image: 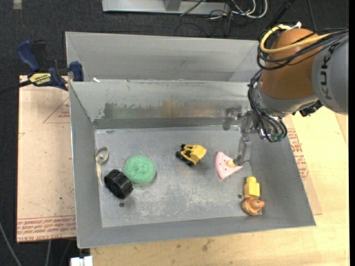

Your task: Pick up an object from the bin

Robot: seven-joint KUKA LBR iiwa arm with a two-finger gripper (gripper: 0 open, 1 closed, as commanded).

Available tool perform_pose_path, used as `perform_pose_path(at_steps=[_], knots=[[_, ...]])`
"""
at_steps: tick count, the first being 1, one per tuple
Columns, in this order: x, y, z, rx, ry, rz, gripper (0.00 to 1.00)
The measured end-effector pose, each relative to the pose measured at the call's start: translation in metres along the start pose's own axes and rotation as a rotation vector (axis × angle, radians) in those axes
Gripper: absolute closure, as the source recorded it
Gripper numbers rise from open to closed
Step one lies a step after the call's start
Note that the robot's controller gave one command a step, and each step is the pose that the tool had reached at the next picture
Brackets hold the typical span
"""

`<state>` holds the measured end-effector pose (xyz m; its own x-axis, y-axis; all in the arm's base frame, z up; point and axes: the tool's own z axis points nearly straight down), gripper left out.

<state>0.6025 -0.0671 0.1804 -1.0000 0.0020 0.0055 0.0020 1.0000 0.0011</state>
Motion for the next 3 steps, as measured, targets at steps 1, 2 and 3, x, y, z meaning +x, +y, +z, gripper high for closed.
perform_pose_path(at_steps=[1,2,3], knots=[[-0.001,0.000,-0.005,0.001,-0.007,-0.001,0.00],[0.008,0.044,0.043,0.001,-0.015,0.048,0.00],[0.017,0.097,0.099,-0.001,-0.010,0.056,0.00]])
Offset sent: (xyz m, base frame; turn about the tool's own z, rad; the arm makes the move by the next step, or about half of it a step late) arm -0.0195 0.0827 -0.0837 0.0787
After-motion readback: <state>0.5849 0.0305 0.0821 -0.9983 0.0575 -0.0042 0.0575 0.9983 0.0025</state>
